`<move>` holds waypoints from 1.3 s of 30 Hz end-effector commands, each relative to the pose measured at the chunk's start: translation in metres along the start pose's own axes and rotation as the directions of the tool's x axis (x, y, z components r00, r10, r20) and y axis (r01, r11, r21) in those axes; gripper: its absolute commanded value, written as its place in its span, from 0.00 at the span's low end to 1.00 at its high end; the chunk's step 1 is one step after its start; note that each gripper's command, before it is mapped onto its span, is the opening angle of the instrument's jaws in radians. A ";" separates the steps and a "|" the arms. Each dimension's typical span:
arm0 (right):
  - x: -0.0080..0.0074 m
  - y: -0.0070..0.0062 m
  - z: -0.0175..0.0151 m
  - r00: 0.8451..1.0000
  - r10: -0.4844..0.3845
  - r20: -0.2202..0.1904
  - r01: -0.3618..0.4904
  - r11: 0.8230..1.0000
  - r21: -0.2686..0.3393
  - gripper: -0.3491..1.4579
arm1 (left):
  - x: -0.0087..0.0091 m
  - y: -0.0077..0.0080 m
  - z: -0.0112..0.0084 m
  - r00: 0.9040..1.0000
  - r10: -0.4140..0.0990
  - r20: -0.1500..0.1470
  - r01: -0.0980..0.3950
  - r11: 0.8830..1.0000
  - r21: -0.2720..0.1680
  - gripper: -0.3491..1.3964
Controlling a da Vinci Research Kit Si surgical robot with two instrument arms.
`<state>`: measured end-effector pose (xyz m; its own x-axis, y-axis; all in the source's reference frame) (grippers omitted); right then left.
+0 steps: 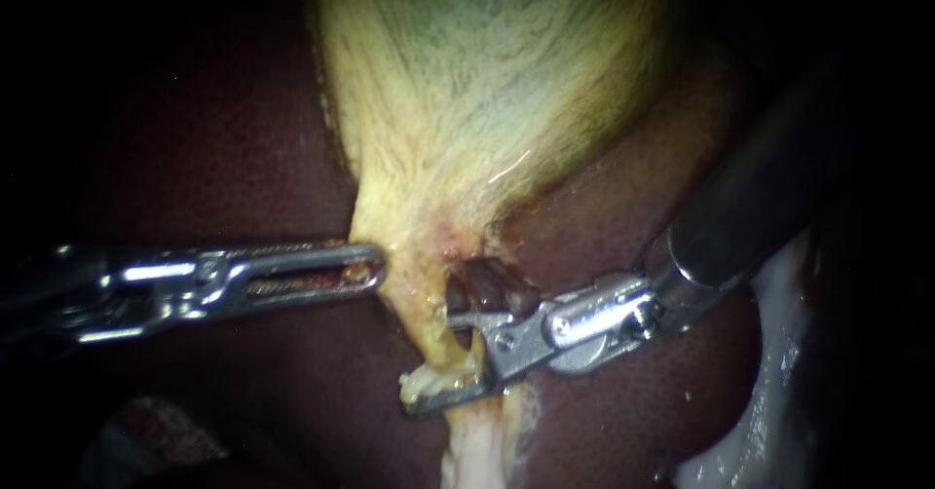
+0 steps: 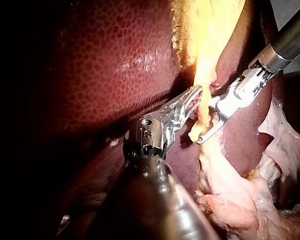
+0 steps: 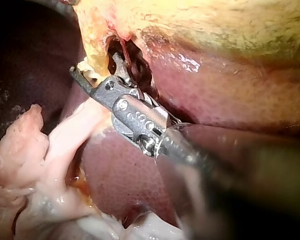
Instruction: Going back second clip left tube
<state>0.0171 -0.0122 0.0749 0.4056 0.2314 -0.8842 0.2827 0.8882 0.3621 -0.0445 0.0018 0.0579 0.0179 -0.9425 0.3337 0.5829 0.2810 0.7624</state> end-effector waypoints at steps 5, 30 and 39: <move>0.0001 -0.0003 -0.0030 1.000 0.003 -0.001 -0.003 1.000 -0.014 0.52 | 0.0001 0.0001 -0.0002 1.000 0.001 -0.001 -0.001 1.000 0.001 0.00; 0.0036 -0.0007 -0.0182 0.996 -0.092 0.011 0.092 0.991 -0.095 0.52 | 0.0000 0.0008 0.0003 1.000 0.001 0.001 -0.001 1.000 -0.002 0.00; 0.0038 -0.0015 -0.0187 0.995 -0.099 0.010 0.100 0.991 -0.091 0.52 | 0.0006 0.0019 0.0024 1.000 0.005 0.007 -0.005 1.000 -0.008 0.00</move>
<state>0.0019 -0.0052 0.0656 0.3846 0.1377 -0.9128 0.2418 0.9393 0.2435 -0.0457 0.0023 0.0613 0.0146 -0.9397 0.3417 0.5885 0.2843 0.7568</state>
